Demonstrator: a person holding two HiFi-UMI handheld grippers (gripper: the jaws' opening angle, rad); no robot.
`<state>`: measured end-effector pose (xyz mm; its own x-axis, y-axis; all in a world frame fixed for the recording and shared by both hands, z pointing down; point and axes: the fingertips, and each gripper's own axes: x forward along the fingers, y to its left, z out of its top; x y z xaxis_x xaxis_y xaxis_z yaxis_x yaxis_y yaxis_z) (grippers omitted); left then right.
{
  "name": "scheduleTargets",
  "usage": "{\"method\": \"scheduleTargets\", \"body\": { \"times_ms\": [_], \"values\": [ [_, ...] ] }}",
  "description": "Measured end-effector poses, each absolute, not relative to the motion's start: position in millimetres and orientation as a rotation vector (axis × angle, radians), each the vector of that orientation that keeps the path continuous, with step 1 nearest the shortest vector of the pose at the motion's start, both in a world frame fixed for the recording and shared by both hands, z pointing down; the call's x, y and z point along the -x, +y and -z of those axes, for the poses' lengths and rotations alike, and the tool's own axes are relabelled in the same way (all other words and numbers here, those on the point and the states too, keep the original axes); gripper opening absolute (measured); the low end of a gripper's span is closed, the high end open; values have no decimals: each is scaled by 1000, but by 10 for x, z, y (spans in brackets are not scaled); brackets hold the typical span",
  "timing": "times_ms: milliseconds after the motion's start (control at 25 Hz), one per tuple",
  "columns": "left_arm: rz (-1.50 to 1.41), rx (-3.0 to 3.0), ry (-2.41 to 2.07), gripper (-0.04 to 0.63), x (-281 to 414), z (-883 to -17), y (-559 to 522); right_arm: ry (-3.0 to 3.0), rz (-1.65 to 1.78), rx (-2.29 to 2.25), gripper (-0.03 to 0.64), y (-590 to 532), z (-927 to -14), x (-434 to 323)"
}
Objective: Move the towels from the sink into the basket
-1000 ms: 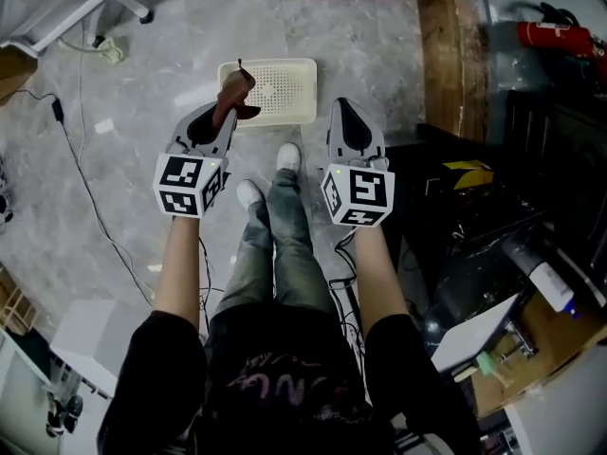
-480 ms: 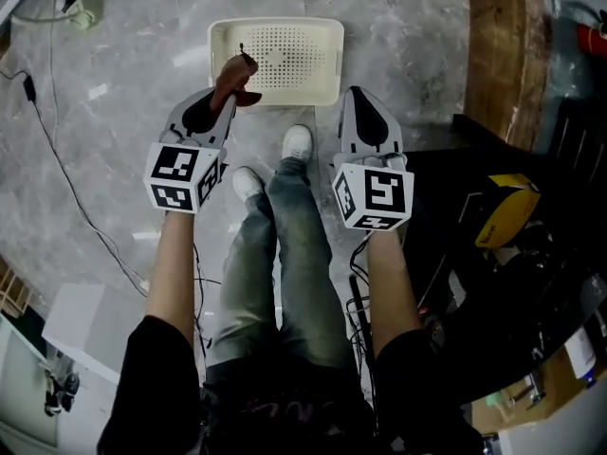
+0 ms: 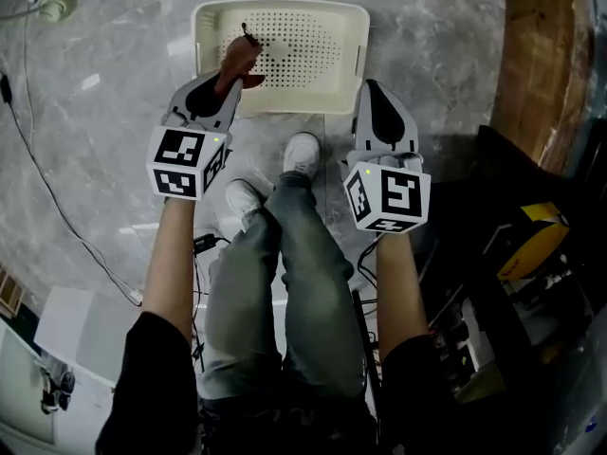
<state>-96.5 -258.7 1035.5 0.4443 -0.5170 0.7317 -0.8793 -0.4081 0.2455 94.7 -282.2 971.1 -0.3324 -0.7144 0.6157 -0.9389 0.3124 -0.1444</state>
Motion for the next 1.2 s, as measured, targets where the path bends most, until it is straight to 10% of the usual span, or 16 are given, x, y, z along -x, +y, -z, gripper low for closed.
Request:
{"method": "scheduleTargets", "body": {
  "times_ms": [280, 640, 1000, 1200],
  "values": [
    [-815, -2088, -1131, 263, 958, -10975, -2573, -2144, -685, -1453, 15, -2819, -10220, -927],
    [-784, -2094, -1150, 287, 949, -10817, -2552, -2166, -680, -1450, 15, -2838, -10051, -949],
    [-693, -2100, -1262, 37, 1154, -9856, -2604, -2195, -645, -1455, 15, -2855, -9198, -784],
    [-640, -2100, -1297, 17, 1288, -9144, -2577, -2208, -619, -1462, 15, -2818, -8546, -699]
  ]
}}
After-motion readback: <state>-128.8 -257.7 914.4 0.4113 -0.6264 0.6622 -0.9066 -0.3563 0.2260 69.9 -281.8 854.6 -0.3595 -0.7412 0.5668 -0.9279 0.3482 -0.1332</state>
